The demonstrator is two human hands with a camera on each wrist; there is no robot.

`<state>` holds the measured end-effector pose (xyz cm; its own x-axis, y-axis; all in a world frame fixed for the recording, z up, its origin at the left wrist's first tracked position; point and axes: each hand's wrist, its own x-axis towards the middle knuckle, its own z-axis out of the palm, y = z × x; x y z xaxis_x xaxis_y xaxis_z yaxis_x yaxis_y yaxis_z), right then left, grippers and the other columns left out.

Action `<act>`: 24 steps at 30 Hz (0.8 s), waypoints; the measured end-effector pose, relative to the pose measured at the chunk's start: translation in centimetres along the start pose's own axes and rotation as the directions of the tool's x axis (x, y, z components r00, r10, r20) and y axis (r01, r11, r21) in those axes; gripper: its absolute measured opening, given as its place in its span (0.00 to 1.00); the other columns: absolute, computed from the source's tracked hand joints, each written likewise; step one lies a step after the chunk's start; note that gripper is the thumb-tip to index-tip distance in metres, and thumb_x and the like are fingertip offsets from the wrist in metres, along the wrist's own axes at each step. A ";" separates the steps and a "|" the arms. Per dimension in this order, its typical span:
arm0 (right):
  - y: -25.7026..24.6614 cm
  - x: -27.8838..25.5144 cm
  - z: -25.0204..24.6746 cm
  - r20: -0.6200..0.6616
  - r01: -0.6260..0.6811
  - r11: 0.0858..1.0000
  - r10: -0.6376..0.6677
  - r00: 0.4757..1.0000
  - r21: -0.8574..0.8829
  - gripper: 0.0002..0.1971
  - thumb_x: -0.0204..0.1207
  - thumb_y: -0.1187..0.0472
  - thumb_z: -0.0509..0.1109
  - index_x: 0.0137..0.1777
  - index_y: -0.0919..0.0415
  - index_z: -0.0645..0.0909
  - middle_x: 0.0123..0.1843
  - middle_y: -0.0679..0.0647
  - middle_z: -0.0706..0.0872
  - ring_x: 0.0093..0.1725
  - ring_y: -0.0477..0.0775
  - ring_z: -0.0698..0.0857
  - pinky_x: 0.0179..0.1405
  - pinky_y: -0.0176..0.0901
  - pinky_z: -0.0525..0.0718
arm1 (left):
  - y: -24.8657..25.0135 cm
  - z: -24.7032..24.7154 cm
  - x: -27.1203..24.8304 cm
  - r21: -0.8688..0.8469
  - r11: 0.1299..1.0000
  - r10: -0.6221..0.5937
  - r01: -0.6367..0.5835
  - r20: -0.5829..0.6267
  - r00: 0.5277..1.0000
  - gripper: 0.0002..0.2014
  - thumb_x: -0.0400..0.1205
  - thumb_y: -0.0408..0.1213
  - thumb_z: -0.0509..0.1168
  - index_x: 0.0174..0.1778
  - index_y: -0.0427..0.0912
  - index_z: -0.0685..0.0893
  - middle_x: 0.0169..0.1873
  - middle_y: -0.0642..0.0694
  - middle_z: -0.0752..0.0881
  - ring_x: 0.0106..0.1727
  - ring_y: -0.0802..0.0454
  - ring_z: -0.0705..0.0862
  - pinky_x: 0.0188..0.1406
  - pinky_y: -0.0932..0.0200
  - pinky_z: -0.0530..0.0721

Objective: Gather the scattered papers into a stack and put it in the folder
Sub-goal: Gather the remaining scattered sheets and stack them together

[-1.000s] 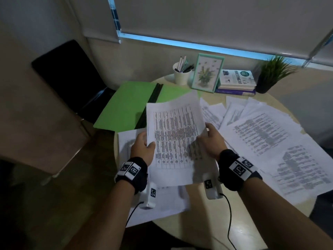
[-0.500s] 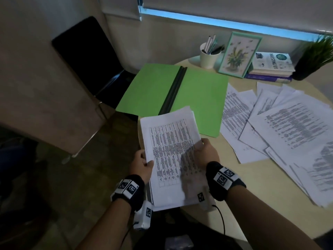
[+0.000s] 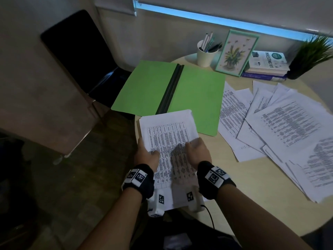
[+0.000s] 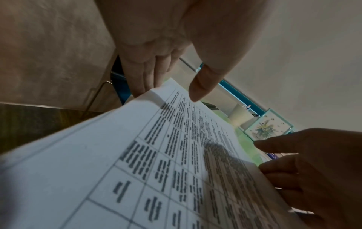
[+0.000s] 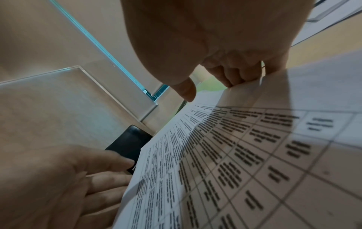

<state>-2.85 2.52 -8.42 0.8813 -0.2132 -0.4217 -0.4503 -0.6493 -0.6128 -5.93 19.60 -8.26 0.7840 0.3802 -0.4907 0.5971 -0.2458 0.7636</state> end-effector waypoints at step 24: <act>-4.5 5.2 -2.8 0.117 -0.061 0.996 0.068 0.991 -0.067 0.20 0.84 0.47 0.54 0.31 0.53 0.68 0.32 0.50 0.73 0.40 0.56 0.76 0.41 0.42 0.73 | 5.2 -0.3 4.2 0.055 0.993 -0.108 0.108 -0.009 0.994 0.35 0.76 0.40 0.67 0.80 0.50 0.63 0.70 0.46 0.79 0.65 0.39 0.81 0.65 0.45 0.80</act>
<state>4.13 2.24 -5.96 0.8256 -0.1699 -0.5381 -0.4925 -0.6824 -0.5402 0.42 20.19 -6.29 0.7134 0.4124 -0.5666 0.6870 -0.2522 0.6815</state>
